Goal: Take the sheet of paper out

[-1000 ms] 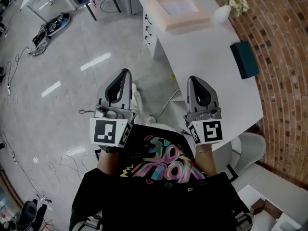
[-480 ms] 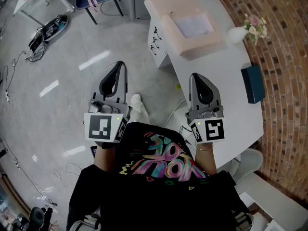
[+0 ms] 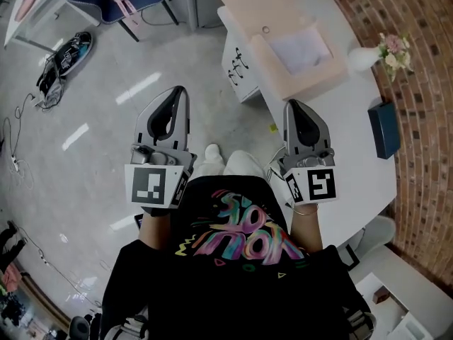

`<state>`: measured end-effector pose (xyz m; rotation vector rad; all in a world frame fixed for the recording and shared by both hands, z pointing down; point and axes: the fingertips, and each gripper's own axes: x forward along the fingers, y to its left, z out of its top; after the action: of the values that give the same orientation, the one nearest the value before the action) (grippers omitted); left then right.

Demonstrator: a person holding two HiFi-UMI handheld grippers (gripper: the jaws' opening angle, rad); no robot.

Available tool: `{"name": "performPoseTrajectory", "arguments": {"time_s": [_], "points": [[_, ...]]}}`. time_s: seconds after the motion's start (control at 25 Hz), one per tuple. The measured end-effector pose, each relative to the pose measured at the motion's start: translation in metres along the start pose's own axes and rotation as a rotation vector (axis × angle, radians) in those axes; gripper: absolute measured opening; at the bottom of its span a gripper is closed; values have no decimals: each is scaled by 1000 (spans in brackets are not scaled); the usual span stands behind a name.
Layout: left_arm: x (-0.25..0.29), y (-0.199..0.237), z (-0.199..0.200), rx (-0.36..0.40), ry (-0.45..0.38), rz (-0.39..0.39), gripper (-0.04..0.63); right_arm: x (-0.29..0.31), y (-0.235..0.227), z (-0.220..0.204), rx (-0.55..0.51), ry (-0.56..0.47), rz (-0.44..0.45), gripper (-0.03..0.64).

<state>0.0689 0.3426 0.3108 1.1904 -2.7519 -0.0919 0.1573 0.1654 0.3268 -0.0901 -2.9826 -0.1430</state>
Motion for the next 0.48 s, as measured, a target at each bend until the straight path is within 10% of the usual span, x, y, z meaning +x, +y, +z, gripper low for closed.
{"name": "performPoseTrajectory", "arguments": {"time_s": [0.48], "points": [[67, 68, 2, -54, -37, 6, 26, 95, -12, -14, -4, 58, 7, 18]]}}
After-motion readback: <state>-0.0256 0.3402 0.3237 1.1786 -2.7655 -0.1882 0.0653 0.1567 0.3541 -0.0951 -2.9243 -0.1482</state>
